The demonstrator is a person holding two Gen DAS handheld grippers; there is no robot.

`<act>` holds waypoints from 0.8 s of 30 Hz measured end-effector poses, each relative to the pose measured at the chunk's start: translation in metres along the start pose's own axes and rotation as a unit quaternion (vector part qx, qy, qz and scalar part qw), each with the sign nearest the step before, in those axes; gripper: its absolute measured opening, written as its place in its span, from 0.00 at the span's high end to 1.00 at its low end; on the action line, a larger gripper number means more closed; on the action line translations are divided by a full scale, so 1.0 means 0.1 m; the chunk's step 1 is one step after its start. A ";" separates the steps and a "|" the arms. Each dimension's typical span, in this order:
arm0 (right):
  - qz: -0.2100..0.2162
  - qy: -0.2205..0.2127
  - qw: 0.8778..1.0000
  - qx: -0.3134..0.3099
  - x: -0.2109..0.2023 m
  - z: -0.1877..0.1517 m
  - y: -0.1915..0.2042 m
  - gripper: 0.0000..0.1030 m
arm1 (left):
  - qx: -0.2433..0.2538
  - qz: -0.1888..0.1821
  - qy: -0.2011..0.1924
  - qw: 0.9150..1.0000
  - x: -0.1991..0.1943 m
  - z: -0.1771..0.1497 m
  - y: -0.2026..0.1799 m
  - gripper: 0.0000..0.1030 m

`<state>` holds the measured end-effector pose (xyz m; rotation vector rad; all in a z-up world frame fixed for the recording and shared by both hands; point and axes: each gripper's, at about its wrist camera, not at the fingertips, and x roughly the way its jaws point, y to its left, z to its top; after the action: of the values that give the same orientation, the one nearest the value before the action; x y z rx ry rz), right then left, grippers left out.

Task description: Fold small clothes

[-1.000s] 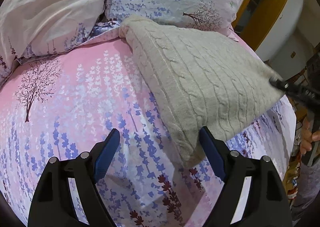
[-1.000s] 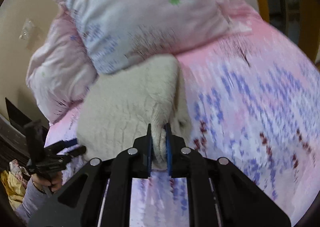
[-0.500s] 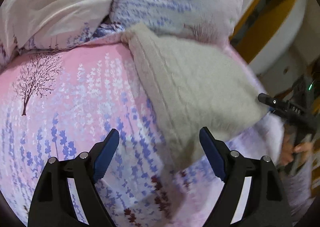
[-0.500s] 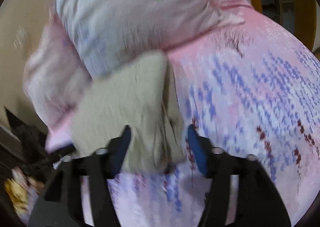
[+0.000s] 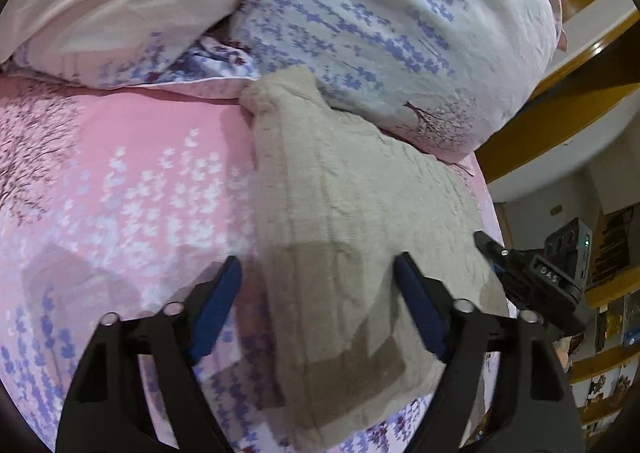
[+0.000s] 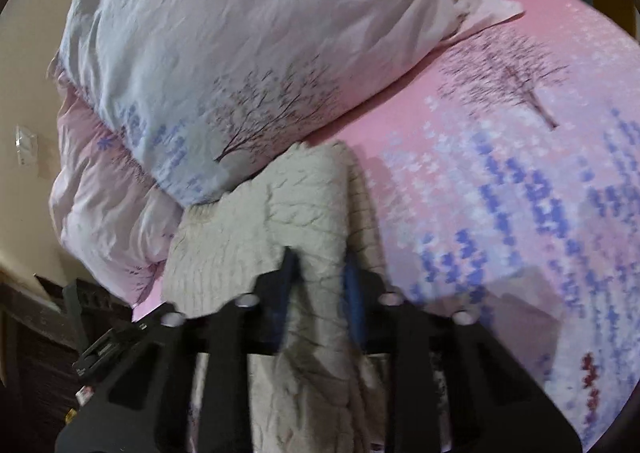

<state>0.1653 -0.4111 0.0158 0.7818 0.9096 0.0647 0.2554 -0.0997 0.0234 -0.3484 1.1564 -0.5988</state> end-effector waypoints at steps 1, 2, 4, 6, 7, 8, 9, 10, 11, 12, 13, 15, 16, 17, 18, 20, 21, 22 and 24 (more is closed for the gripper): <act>-0.003 -0.006 1.000 -0.012 -0.01 -0.01 0.04 0.86 | 0.001 0.000 0.000 1.000 0.03 0.00 -0.03 0.38; -0.005 -0.013 1.000 -0.025 -0.03 0.00 0.09 0.89 | 0.004 0.004 -0.002 1.000 0.04 0.01 -0.06 0.40; 0.014 -0.031 0.999 -0.035 -0.13 0.02 0.18 0.92 | 0.009 0.001 -0.006 1.000 0.07 0.03 -0.08 0.52; 0.034 -0.063 0.996 -0.050 -0.27 0.06 0.29 0.92 | 0.005 -0.016 -0.009 1.000 0.06 0.06 -0.07 0.60; 0.034 -0.076 0.995 -0.062 -0.31 0.06 0.34 0.92 | 0.004 -0.023 -0.010 1.000 0.03 0.06 -0.03 0.63; 0.030 -0.081 0.994 -0.068 -0.32 0.06 0.37 0.92 | 0.003 -0.031 -0.010 0.999 0.02 0.06 0.01 0.63; 0.015 -0.077 0.994 -0.071 -0.28 0.06 0.37 0.92 | -0.001 -0.038 -0.009 0.999 0.02 0.06 0.05 0.64; -0.003 -0.067 0.995 -0.069 -0.20 0.05 0.34 0.92 | -0.005 -0.044 -0.010 0.999 0.01 0.05 0.09 0.65; -0.026 -0.055 0.996 -0.061 -0.12 0.04 0.28 0.92 | -0.008 -0.054 -0.011 0.998 0.01 0.04 0.14 0.65; -0.038 -0.046 0.997 -0.054 -0.05 0.04 0.22 0.92 | -0.010 -0.062 -0.012 0.998 0.02 0.04 0.17 0.65; -0.038 -0.036 0.998 -0.038 0.01 0.01 0.12 0.92 | -0.012 -0.071 -0.014 0.997 0.02 0.03 0.21 0.65; -0.028 -0.032 0.999 -0.018 0.06 -0.01 0.04 0.89 | -0.014 -0.080 -0.015 0.997 0.00 0.01 0.28 0.65; -0.032 -0.032 0.999 -0.021 0.06 -0.02 0.05 0.87 | -0.013 -0.081 -0.016 0.997 -0.02 0.00 0.30 0.65; -0.042 -0.031 0.998 -0.027 0.05 -0.03 0.07 0.80 | -0.012 -0.083 -0.017 0.996 -0.03 -0.01 0.33 0.65; -0.052 -0.030 0.998 -0.032 0.01 -0.03 0.09 0.69 | -0.010 -0.084 -0.018 0.996 -0.05 -0.02 0.34 0.63; -0.058 -0.025 0.998 -0.023 -0.04 -0.03 0.11 0.47 | -0.003 -0.073 -0.023 0.997 -0.07 -0.02 0.32 0.55; -0.046 -0.022 0.999 -0.013 -0.08 -0.02 0.09 0.33 | 0.001 -0.061 -0.029 0.998 -0.12 -0.03 0.32 0.48; -0.033 -0.016 0.999 -0.006 -0.11 -0.01 0.05 0.29 | 0.008 -0.048 -0.035 0.998 -0.14 -0.03 0.29 0.38; -0.030 0.000 1.000 0.003 -0.10 -0.01 -0.01 0.28 | 0.024 -0.015 -0.048 0.998 -0.19 -0.02 0.24 0.26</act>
<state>0.1587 -0.4147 0.0217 0.7595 0.9334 0.0099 0.2542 -0.0687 0.0234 -0.3497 1.0447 -0.6292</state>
